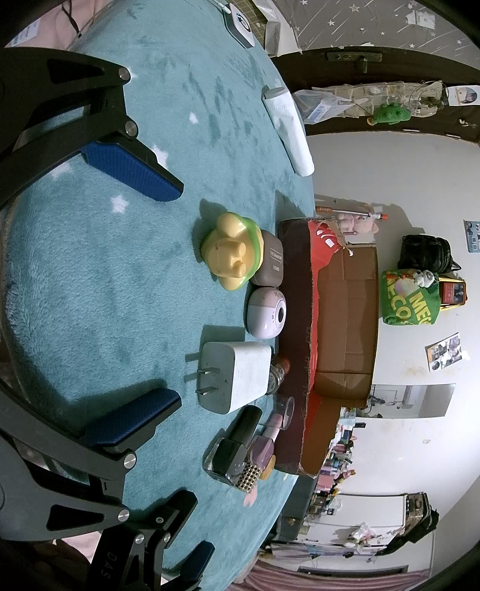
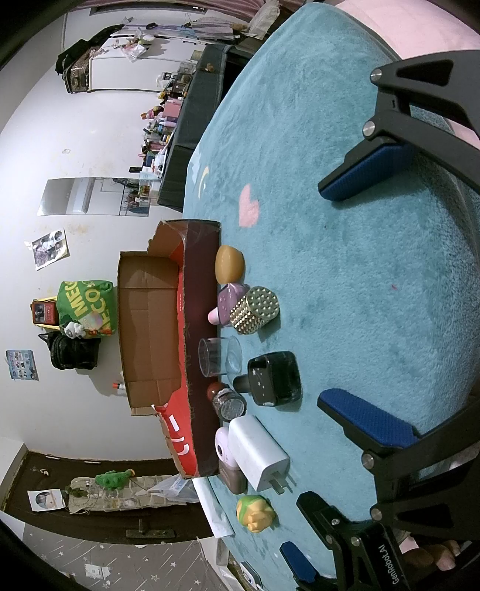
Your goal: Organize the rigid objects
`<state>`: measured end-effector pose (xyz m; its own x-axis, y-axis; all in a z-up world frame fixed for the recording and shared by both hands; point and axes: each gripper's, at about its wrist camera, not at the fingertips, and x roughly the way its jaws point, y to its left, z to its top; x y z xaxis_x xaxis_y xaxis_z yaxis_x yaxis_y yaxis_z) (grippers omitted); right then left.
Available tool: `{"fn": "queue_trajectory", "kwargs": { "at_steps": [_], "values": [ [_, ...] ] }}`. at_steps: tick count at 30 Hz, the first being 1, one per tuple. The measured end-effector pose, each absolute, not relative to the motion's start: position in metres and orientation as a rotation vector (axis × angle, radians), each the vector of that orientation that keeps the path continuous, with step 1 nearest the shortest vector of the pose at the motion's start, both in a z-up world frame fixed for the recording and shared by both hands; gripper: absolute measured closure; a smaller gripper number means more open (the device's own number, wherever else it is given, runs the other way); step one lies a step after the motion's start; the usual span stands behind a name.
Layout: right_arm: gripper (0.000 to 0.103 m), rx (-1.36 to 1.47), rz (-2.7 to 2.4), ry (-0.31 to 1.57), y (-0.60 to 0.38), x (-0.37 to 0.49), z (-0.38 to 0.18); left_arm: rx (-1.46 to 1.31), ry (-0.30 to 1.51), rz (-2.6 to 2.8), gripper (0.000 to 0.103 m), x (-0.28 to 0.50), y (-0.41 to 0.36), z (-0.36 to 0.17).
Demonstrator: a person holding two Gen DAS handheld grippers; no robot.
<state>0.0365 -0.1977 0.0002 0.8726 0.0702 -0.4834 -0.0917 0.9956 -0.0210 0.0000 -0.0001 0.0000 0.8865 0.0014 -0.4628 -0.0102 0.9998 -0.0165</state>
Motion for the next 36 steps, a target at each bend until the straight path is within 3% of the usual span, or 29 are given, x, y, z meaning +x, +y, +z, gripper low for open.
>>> {"fn": "queue_trajectory", "kwargs": {
  "at_steps": [21, 36],
  "values": [
    [0.000, 0.005, 0.087, 0.561, -0.203, 0.047, 0.013, -0.065, 0.527, 0.006, 0.000, 0.012, 0.020, 0.019],
    [0.000, 0.006, 0.077, 0.640, -0.209, 0.101, 0.033, -0.068, 0.677, 0.025, 0.000, 0.061, 0.040, 0.041]
  ]
}}
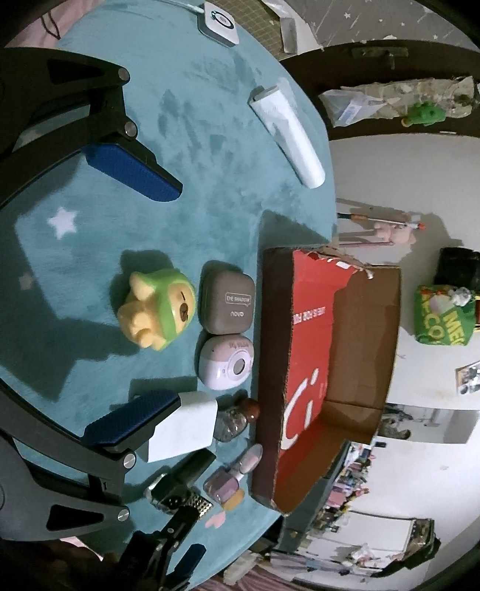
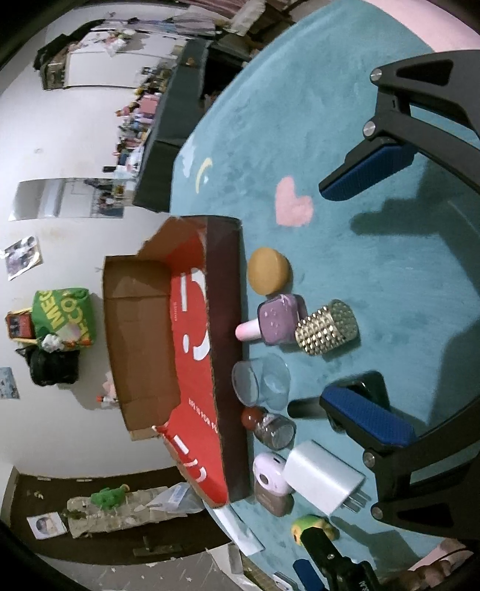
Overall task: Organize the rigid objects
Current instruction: 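Grasp the green bear figurine with the left tool while the right tool grasps the studded cylinder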
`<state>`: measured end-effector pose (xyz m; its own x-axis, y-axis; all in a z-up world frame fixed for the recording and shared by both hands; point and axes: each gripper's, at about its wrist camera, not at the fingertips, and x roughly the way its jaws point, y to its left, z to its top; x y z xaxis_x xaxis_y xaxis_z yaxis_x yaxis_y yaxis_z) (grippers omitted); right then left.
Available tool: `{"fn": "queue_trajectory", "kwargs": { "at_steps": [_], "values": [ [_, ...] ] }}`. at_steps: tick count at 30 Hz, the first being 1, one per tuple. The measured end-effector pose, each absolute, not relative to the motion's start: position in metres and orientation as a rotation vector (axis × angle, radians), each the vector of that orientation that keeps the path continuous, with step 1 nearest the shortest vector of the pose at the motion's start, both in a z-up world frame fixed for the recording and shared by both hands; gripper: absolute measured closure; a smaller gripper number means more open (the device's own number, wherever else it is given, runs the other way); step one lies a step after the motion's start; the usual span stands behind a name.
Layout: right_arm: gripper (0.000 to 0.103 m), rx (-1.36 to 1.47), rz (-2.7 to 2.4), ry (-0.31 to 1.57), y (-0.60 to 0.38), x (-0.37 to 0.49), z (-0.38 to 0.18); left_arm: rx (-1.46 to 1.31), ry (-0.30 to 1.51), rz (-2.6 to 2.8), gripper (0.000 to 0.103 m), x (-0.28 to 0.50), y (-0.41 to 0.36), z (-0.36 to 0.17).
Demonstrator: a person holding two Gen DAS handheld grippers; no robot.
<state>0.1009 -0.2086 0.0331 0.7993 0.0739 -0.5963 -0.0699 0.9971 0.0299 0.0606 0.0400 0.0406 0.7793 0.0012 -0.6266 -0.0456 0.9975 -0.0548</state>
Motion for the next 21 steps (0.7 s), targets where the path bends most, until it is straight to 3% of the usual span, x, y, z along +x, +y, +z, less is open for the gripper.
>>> {"fn": "queue_trajectory", "kwargs": {
  "at_steps": [3, 6, 9, 11, 13, 21],
  "values": [
    [0.003, 0.021, 0.090, 0.659, -0.212, 0.107, 0.032, -0.068, 0.711, 0.019, 0.004, 0.069, 0.041, 0.038],
    [0.018, 0.003, 0.110, 0.678, -0.210, 0.112, 0.031, -0.072, 0.751, 0.001, 0.022, 0.077, 0.041, 0.034],
    [0.039, 0.035, 0.170, 0.714, -0.210, 0.118, 0.026, -0.107, 0.799, -0.019, 0.036, 0.085, 0.043, 0.025],
    [0.062, 0.053, 0.191, 0.713, -0.212, 0.117, 0.025, -0.095, 0.784, -0.010, 0.046, 0.084, 0.043, 0.026],
    [0.076, 0.028, 0.214, 0.708, -0.209, 0.115, 0.025, -0.102, 0.780, -0.032, 0.056, 0.083, 0.043, 0.027],
    [0.076, 0.028, 0.247, 0.682, -0.207, 0.113, 0.035, -0.116, 0.796, -0.041, 0.056, 0.084, 0.043, 0.032]
  ]
}}
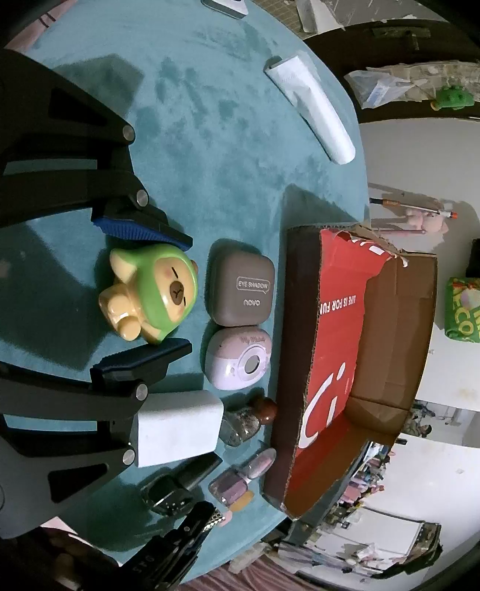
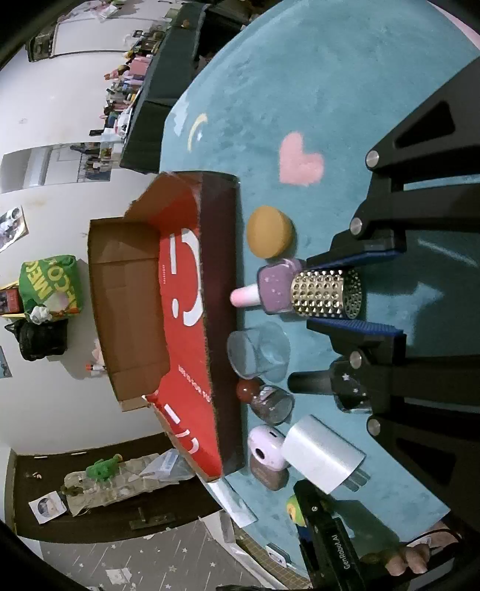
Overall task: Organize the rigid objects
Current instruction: 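Grasp the green bear figurine with the left tool while the right tool grasps the studded cylinder, then carry both items into the red box and open both tools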
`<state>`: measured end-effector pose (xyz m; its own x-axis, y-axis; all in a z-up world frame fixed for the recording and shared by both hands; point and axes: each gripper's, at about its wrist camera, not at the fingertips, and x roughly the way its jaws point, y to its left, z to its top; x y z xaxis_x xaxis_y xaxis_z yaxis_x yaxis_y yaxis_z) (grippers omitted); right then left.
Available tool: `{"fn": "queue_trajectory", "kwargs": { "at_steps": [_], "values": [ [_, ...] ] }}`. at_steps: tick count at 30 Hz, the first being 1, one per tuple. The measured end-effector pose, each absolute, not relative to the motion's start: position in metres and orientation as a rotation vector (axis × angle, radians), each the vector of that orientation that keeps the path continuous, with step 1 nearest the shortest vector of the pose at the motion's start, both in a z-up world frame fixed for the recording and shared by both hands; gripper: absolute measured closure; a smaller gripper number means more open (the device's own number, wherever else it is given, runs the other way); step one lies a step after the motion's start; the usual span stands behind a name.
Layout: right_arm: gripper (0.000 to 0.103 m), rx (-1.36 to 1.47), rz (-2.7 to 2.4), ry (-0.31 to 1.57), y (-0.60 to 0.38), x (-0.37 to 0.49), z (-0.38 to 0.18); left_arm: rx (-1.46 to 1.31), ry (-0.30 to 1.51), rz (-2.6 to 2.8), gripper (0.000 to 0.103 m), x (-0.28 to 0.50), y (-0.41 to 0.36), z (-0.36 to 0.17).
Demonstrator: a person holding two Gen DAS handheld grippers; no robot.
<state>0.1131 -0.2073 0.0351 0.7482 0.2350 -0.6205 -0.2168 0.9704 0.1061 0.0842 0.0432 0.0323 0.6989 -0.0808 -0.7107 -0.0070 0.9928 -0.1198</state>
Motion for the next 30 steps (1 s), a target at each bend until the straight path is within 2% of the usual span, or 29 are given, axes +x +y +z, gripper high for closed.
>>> {"fn": "queue_trajectory", "kwargs": {
  "at_steps": [19, 25, 30],
  "values": [
    [0.076, 0.014, 0.254, 0.599, -0.213, 0.150, 0.085, -0.077, 0.668, -0.081, 0.056, 0.110, 0.037, 0.095],
    [0.076, -0.050, 0.258, 0.579, -0.204, 0.188, 0.101, -0.043, 0.702, -0.101, 0.056, 0.152, 0.032, 0.100],
    [0.076, -0.078, 0.263, 0.645, -0.198, 0.232, 0.100, -0.042, 0.765, -0.127, 0.056, 0.193, 0.032, 0.093]
  ]
}}
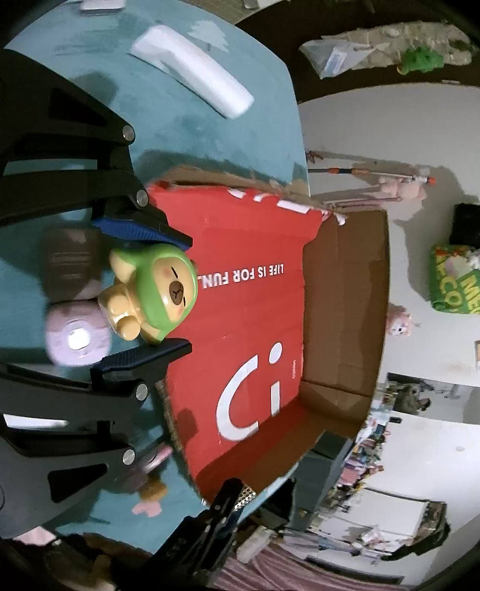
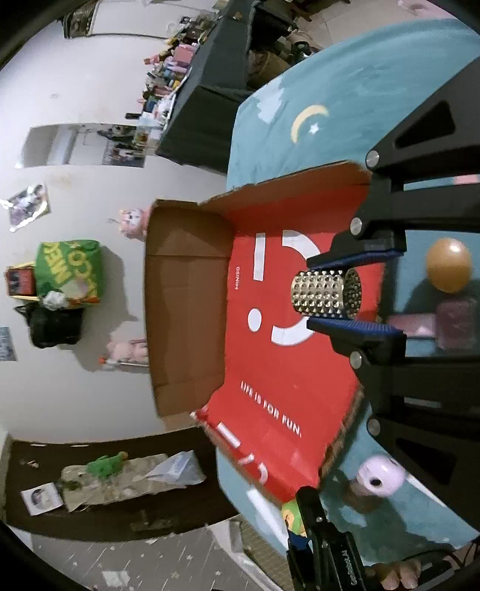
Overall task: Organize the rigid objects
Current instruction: 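Carry both items into the red box and open both tools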
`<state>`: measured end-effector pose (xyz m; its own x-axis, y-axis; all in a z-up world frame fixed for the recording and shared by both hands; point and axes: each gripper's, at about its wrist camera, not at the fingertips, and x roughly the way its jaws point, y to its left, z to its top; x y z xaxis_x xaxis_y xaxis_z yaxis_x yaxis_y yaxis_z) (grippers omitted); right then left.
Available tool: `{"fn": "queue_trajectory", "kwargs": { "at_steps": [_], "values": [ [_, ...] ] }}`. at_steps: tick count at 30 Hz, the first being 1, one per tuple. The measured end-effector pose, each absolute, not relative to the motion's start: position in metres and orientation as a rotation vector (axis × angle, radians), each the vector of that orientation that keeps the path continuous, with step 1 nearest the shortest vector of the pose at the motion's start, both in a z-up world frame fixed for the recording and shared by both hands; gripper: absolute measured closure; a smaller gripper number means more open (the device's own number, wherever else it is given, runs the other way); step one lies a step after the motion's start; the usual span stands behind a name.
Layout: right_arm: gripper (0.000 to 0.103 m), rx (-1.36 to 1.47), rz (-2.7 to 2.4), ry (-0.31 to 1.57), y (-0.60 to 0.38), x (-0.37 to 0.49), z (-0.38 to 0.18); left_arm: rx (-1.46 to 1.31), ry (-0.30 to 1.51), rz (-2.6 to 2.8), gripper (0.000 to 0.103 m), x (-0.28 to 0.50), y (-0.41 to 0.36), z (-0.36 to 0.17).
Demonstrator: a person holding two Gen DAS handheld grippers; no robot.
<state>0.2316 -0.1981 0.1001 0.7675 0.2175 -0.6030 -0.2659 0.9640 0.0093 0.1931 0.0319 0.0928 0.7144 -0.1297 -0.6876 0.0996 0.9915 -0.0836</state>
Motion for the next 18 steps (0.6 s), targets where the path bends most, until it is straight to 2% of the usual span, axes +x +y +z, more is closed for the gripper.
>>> {"fn": "queue_trajectory", "kwargs": {
  "at_steps": [8, 18],
  "values": [
    [0.076, -0.183, 0.237, 0.792, -0.190, 0.283, 0.078, 0.021, 0.856, -0.155, 0.056, 0.243, 0.023, 0.078],
    [0.076, -0.254, 0.248, 0.944, -0.184, 0.308, 0.055, 0.069, 0.950, -0.154, 0.056, 0.269, 0.019, 0.053]
  ]
}}
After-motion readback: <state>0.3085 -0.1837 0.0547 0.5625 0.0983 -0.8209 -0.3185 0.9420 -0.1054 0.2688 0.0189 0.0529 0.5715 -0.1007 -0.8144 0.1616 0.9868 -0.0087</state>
